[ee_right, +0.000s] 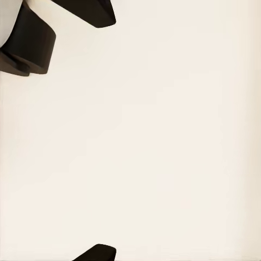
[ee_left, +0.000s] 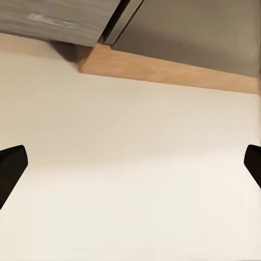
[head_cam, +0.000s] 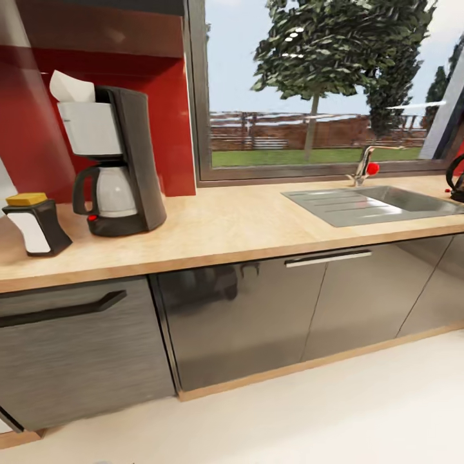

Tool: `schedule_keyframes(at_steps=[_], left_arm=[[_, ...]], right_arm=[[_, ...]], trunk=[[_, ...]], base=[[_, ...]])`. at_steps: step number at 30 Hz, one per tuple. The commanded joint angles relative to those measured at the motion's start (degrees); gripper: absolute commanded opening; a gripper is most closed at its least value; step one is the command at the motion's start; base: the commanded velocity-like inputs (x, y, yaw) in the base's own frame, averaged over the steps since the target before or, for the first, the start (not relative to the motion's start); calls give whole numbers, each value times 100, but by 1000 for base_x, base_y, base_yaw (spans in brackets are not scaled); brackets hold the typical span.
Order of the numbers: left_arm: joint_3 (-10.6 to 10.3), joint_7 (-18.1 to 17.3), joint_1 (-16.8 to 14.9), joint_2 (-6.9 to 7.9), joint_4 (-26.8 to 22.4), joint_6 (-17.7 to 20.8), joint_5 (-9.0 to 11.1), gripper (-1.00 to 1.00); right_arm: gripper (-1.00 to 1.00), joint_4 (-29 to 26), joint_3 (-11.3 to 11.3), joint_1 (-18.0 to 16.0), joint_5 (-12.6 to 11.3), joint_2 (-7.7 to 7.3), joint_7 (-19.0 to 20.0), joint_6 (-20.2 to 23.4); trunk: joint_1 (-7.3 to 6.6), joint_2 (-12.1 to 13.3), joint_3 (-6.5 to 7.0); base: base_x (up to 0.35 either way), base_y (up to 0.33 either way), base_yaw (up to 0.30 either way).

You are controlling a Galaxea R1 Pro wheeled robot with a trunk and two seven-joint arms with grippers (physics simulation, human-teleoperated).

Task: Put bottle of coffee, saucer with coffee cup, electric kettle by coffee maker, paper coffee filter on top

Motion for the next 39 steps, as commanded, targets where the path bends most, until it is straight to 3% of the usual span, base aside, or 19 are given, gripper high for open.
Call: schedule_keyframes(at_steps=[1,39], left_arm=[[-48,-10,-2,2,3,-32,39,100],[-42,-1,-2,2,4,-32,39,100]], right_arm=[[100,8,21,-4,-60,1,45,-11],[100,14,30,-6,-58,6,34,-20]], trunk=[[-1,-2,-5],[-1,-2,-5]], base=[[0,0,-281],[21,-21,-251]])
